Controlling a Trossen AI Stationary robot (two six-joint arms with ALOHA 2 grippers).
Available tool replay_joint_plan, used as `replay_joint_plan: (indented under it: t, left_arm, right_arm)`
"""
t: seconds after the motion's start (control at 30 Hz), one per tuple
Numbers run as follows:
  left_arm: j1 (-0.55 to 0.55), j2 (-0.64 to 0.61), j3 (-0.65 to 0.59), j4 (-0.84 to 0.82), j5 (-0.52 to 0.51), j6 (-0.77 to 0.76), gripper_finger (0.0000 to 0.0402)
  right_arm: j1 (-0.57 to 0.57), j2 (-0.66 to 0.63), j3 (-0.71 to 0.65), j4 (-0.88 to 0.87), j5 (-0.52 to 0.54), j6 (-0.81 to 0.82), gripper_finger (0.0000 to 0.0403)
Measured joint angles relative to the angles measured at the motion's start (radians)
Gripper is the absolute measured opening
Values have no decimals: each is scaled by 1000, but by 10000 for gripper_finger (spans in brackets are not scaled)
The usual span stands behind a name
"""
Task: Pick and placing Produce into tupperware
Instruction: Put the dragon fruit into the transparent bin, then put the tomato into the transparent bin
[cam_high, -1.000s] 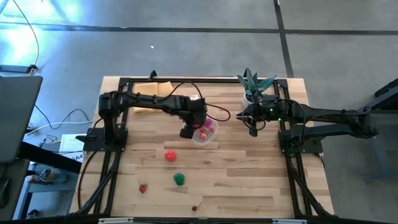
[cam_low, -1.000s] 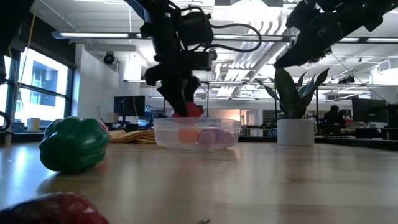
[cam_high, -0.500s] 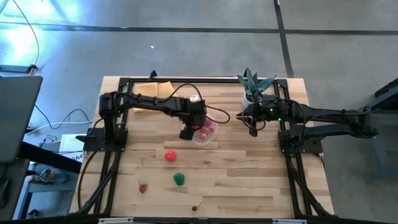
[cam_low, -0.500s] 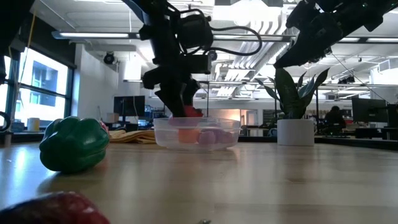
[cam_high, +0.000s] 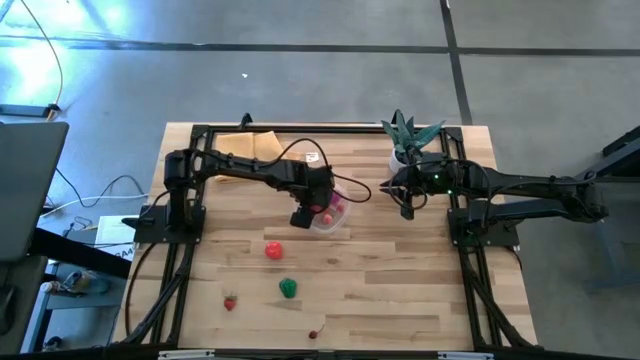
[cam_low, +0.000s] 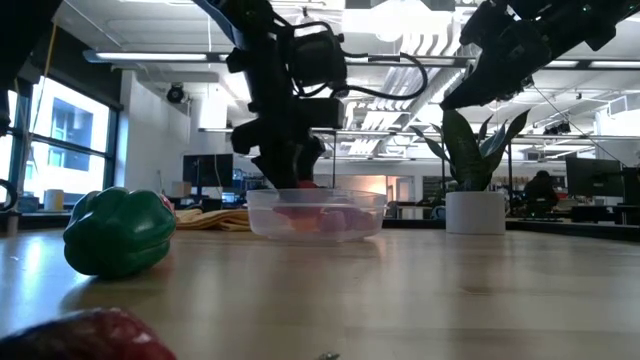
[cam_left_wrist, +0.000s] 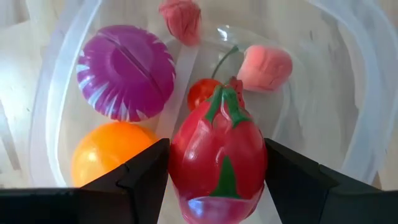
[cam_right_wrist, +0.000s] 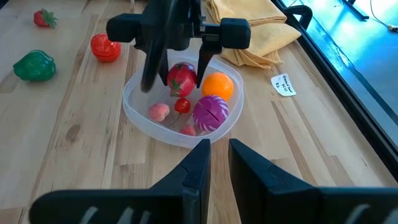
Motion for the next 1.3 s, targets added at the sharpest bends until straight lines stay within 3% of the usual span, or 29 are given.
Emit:
replay_joint_plan:
  t: [0.5, 0.77, 0.9, 1.3]
  left_arm:
    - [0, 0, 0, -15, 23, -15, 234]
    - [0, 0, 0, -26, 4, -6, 299]
    - [0, 0, 0, -25, 4, 8, 313]
    - [-7, 0, 90, -123, 3, 1, 279]
  right_arm:
    - [0, 0, 0, 0, 0, 0, 46]
    - [0, 0, 0, 0, 0, 0, 46]
    - [0, 0, 0, 0, 0, 0, 46]
    - [0, 0, 0, 0, 0, 0, 46]
